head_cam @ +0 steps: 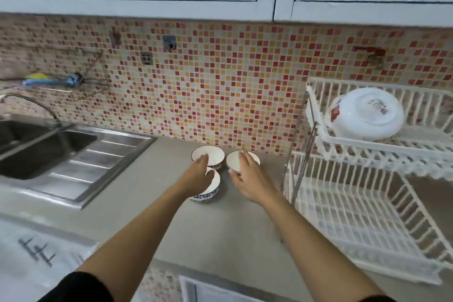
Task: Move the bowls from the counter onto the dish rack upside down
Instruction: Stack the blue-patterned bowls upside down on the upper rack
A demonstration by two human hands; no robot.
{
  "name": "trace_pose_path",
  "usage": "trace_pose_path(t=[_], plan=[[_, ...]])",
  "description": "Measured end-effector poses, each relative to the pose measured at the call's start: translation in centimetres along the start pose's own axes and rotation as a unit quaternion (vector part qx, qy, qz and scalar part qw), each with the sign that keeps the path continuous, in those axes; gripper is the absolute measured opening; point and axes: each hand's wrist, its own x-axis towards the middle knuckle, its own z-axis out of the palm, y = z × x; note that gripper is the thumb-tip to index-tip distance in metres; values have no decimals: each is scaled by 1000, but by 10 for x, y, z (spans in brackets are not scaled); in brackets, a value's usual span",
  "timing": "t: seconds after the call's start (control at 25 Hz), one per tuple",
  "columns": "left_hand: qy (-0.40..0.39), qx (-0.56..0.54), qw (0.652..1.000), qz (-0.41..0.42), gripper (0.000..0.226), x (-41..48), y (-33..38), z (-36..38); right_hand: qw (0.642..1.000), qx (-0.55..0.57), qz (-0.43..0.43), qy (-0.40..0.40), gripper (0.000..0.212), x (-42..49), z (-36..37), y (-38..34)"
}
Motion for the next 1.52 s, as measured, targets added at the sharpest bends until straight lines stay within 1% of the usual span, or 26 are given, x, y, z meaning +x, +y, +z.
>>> trace_pose_path(t=[0.12,0.36,0.52,0.6,0.64,0.72,0.8,0.92,1.04,1.16,1.24,1.36,1.4,1.48,1.52], plan=[[-24,9,998,-59,58,23,-47,25,997,35,41,-58,67,34,51,12],[-41,-11,984,-172,55,86,-113,60,984,62,111,-122,69,109,126,40],[-62,-1,972,-227,65,124,-137,79,971,73,167,-155,74,144,160,58],[-64,-1,966,-250,66,140,-147,90,962,81,189,-180,73,159,174,69],[-61,3,963,-262,65,146,-150,95,958,82,196,-191,70,163,180,73],[-46,20,958,-283,59,153,-153,101,956,76,196,-206,53,169,189,76],[-27,51,956,-289,50,155,-151,101,960,56,188,-198,38,172,191,74],[-3,80,960,-267,41,147,-147,94,966,48,179,-181,33,165,191,70],[50,46,969,-238,42,131,-135,78,969,95,175,-145,28,147,178,60],[135,-13,971,-196,40,106,-107,51,973,155,156,-65,27,123,148,43],[200,-47,966,-155,44,83,-84,32,971,204,122,-2,36,103,122,35],[273,-88,956,-66,52,39,-45,4,951,291,61,88,51,58,69,13],[284,-114,952,-31,50,24,-33,-4,940,319,52,106,57,41,52,4],[286,-193,938,36,40,-5,-6,-16,911,388,67,121,70,11,22,-11],[281,-244,926,66,34,-19,8,-21,891,428,70,135,71,-1,10,-15]])
